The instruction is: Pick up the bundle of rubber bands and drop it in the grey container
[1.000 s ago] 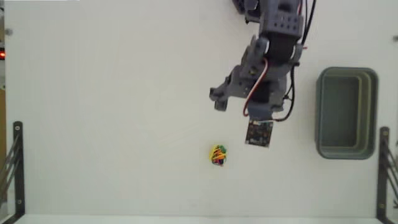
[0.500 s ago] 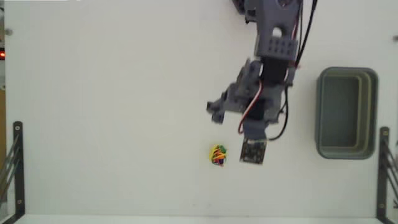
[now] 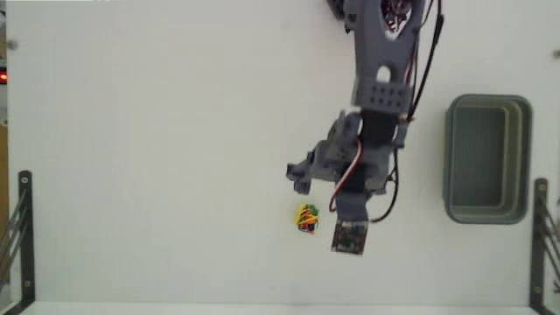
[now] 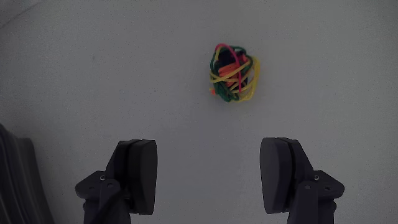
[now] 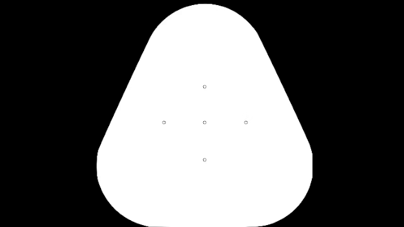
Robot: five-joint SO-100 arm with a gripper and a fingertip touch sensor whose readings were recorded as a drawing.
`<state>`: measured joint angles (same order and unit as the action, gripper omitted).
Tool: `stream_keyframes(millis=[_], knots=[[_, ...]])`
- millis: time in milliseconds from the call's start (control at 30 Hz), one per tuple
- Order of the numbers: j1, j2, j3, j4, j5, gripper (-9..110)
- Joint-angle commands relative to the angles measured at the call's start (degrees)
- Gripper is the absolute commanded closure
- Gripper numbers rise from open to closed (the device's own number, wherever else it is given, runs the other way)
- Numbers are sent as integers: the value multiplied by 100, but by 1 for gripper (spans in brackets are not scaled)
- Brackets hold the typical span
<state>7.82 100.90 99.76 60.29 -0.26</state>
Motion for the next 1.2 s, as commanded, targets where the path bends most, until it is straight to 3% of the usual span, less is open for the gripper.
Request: stream_keyframes(millis=[0,1167], knots=[[23,-43,-422,-96,26,-9],[23,-2111,-2486,-100,26,-9]])
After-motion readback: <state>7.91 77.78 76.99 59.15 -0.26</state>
